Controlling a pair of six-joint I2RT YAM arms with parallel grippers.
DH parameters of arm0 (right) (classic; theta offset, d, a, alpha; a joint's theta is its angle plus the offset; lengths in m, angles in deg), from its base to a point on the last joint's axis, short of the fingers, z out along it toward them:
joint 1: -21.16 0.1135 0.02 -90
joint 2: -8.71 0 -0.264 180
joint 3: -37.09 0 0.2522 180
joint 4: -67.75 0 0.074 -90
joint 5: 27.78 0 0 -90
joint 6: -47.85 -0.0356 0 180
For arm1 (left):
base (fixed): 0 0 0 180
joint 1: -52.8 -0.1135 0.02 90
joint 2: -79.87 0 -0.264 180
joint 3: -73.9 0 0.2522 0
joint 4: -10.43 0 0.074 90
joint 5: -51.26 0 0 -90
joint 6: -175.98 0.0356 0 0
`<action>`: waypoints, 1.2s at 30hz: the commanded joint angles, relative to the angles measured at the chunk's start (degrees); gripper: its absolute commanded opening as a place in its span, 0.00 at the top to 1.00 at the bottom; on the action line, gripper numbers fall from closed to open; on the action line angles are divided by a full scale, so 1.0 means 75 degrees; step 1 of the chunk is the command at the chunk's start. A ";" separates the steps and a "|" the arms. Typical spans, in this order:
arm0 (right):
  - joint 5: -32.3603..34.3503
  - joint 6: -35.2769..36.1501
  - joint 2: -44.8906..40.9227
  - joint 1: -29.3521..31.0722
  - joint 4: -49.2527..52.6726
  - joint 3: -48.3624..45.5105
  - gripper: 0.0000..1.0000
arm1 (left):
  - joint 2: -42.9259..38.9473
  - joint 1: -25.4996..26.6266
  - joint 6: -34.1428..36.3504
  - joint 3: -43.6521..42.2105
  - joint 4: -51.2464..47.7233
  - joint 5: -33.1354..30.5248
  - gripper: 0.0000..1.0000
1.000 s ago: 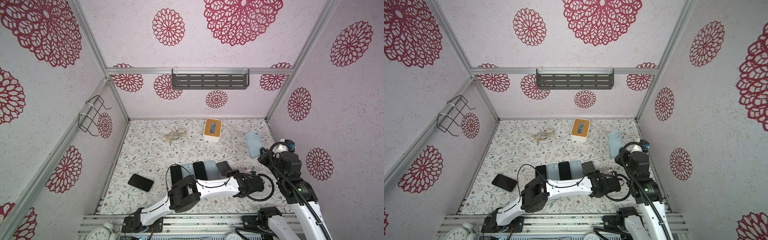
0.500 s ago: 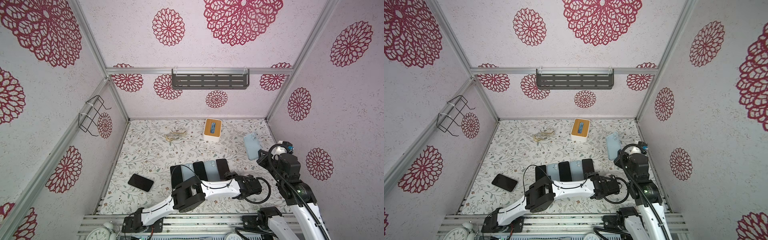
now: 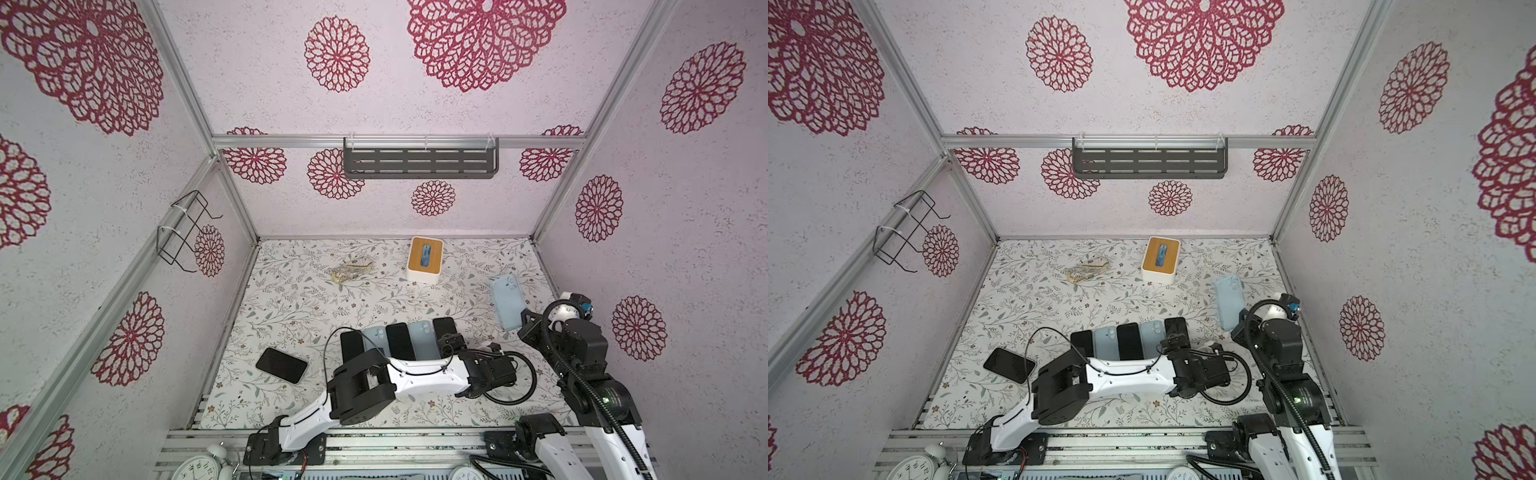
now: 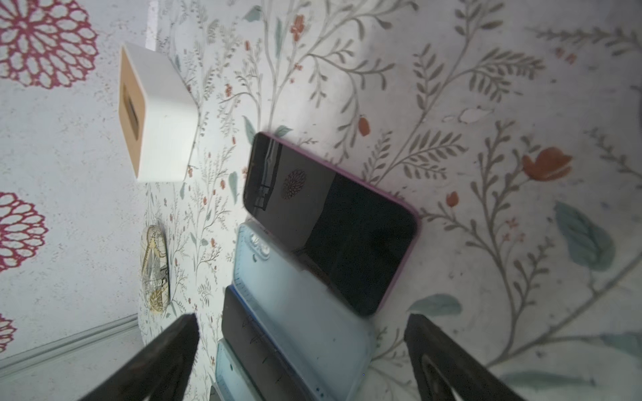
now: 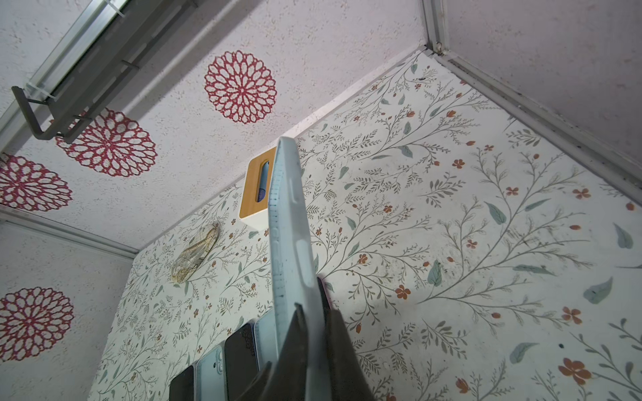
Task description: Take the phone out of the phone case
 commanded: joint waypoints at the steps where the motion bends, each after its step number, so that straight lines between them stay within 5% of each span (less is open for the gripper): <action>1: 0.0341 0.0209 -0.0118 -0.0028 0.0223 0.0303 1.00 | -0.1415 -0.0117 -0.0478 -0.0658 0.1008 0.0133 0.03; 10: 0.0476 0.0051 -0.0373 -0.0028 0.0347 -0.0048 1.00 | -0.4349 -0.0423 -0.1591 -0.3608 0.1557 -0.0073 0.03; 20: -0.0399 -0.0060 -0.0257 0.0000 -0.0955 -0.2057 1.00 | -0.7753 -0.1343 -0.2853 -0.5863 0.1395 0.0010 0.03; 26: -0.0509 -0.0088 0.0391 0.0160 -0.2650 -0.3173 1.00 | -0.9463 -0.1674 -0.3070 -0.6106 0.1033 0.0320 0.03; 36: -0.0091 -0.0016 0.2464 0.0634 -0.4669 -0.3869 1.00 | -1.0403 -0.1702 -0.3230 -0.5611 0.0167 0.0342 0.03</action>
